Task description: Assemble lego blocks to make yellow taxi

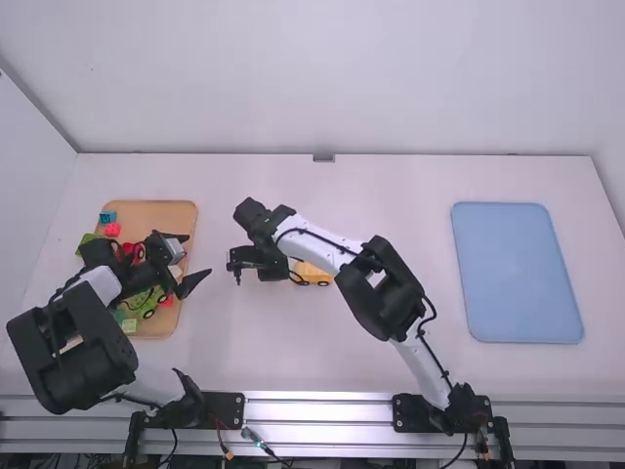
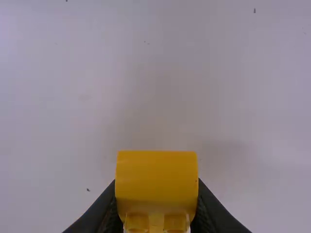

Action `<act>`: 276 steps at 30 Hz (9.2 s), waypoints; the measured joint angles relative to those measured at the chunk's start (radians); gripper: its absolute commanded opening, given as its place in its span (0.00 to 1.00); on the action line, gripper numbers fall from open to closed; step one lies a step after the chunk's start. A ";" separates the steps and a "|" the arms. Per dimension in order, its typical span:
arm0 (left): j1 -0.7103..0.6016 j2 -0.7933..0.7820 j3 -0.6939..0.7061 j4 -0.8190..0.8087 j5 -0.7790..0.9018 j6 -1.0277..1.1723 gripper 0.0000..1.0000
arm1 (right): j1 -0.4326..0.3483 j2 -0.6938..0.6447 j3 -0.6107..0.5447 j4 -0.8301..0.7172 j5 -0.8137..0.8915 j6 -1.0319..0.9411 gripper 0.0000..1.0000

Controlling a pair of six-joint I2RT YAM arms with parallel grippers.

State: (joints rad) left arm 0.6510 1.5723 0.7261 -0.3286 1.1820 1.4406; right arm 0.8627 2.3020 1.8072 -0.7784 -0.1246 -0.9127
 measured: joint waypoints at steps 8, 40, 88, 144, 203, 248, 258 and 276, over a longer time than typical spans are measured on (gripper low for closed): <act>0.000 0.000 0.000 0.000 0.000 0.001 0.99 | -0.002 0.000 0.000 0.026 0.013 0.050 0.22; 0.000 0.000 0.000 0.017 0.001 0.000 0.99 | -0.032 -0.003 0.000 0.017 0.013 0.073 0.99; -0.530 0.255 0.126 0.142 -0.110 -0.114 0.99 | -0.528 -0.615 -0.912 0.776 -0.636 0.014 0.99; -0.642 0.440 0.217 0.129 -0.186 0.006 0.80 | -0.532 -0.059 -1.068 1.691 -0.861 0.253 0.55; -0.583 0.492 0.216 0.143 -0.118 0.043 0.32 | -0.541 -0.059 -1.068 1.691 -0.864 0.277 0.57; -0.583 0.492 0.218 0.134 -0.190 -0.035 0.12 | -0.543 -0.059 -1.068 1.692 -0.864 0.278 0.56; -0.594 0.422 0.237 0.183 -0.251 -0.197 0.02 | -0.543 -0.059 -1.068 1.692 -0.864 0.279 0.56; -0.653 0.237 0.093 0.424 -0.088 -0.352 0.02 | -0.538 -0.059 -1.068 1.692 -0.864 0.278 0.56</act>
State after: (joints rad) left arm -0.0025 1.8091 0.8188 0.0956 1.0943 1.0885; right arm 0.3244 2.2429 0.7391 0.9138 -0.9886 -0.6350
